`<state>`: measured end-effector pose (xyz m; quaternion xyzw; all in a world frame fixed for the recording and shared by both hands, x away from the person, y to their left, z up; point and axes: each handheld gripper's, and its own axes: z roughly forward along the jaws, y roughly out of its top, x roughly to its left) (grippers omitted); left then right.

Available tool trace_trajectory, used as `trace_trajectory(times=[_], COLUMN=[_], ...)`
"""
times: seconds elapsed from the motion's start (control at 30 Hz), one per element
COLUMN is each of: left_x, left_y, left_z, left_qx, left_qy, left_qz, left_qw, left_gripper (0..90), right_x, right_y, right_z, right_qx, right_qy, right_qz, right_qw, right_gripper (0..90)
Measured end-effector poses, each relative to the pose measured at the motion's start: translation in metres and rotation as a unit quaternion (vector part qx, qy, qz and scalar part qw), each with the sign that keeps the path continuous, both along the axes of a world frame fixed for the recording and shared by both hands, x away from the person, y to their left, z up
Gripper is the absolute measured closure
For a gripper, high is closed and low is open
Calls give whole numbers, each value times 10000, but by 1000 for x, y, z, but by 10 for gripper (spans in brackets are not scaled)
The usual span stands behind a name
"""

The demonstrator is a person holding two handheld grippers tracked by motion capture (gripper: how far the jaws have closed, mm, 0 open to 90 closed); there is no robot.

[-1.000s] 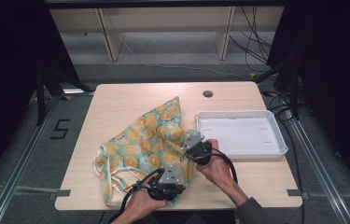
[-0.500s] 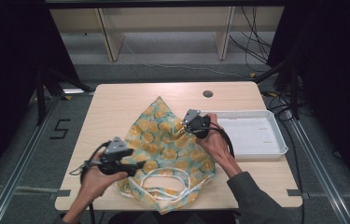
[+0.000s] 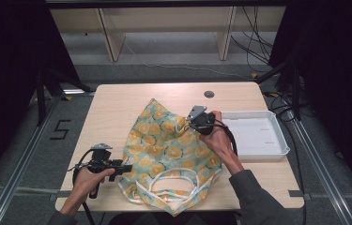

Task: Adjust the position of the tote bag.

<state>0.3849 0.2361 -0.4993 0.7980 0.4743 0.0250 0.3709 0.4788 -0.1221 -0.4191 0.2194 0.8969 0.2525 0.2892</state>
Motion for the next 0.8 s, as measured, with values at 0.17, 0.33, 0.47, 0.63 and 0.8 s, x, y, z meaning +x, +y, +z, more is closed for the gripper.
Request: trace_trajectory(times=[0.17, 0.33, 0.47, 0.63, 0.8], left_x=[-3, -20, -37, -43, -39], left_y=[-6, -8, -5, 0, -1], left_z=[-3, -1, 1, 2, 5], left_qx=[248, 477, 557, 560, 499], left_qy=[-374, -590, -645, -674, -747], left_qz=[-22, -287, -384, -475, -463], left_qw=[9990, 9967, 9956, 9950, 9949], left_gripper=[842, 897, 897, 864, 841], right_x=[-4, -14, -27, -60, -104], right_y=[-2, -9, -18, -34, -39], right_z=[-2, -3, -3, 9, 3], right_qx=[72, 270, 564, 1039, 1614], right_qy=[24, 51, -22, -151, 794], right_qz=[-2, -37, -32, 99, 843], right_qw=[10000, 9996, 9984, 9944, 9801], right_gripper=[900, 853, 728, 525, 439])
